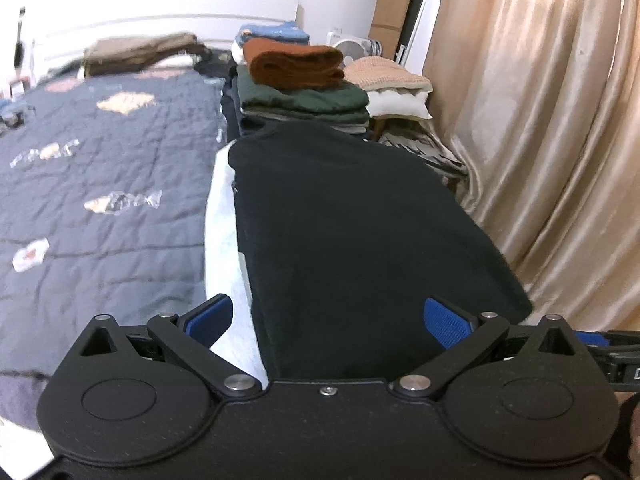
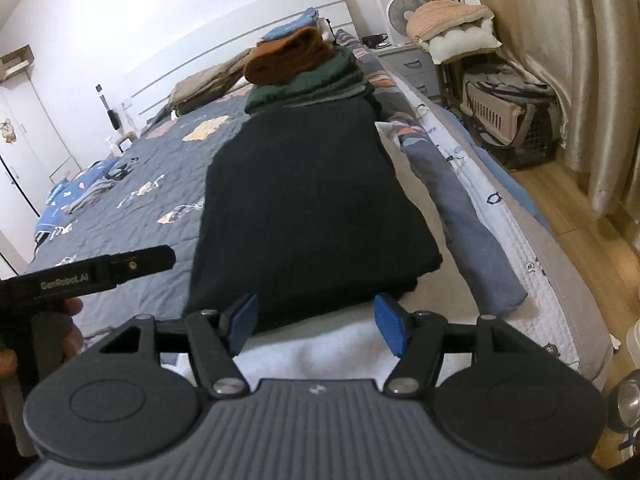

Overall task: Fold clothes
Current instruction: 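Withdraw both open grippers from the placed black shirt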

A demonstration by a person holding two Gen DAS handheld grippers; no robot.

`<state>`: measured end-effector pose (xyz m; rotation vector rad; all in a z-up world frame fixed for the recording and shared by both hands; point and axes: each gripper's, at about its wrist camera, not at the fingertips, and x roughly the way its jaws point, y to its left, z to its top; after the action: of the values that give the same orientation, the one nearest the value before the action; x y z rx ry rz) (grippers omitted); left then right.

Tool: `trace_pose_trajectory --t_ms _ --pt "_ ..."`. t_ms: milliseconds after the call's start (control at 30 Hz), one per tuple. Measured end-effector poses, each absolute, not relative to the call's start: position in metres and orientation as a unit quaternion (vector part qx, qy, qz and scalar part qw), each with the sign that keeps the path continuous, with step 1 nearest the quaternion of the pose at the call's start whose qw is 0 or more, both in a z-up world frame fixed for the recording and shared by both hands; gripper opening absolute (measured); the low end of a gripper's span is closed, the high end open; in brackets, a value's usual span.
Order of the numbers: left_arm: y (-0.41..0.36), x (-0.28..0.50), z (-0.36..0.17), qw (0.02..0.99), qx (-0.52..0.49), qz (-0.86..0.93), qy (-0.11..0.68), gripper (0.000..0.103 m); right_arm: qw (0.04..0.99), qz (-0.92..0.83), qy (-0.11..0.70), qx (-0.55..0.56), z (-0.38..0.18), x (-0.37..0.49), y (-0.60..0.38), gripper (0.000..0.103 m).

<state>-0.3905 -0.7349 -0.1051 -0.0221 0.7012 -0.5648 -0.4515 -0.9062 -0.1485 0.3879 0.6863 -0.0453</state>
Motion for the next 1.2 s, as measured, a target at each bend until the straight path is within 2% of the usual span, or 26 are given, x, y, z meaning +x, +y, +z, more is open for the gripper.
trace_pose_trajectory --t_ms 567,1200 --pt "-0.722 -0.416 -0.068 0.887 0.044 -0.266 0.376 0.103 0.923 -0.04 0.353 0.148 -0.101 -0.456 -0.881 0.064" --pt "-0.722 -0.425 -0.048 0.878 0.074 -0.274 0.386 0.103 0.916 -0.03 0.382 0.117 -0.094 -0.449 -0.866 0.064"
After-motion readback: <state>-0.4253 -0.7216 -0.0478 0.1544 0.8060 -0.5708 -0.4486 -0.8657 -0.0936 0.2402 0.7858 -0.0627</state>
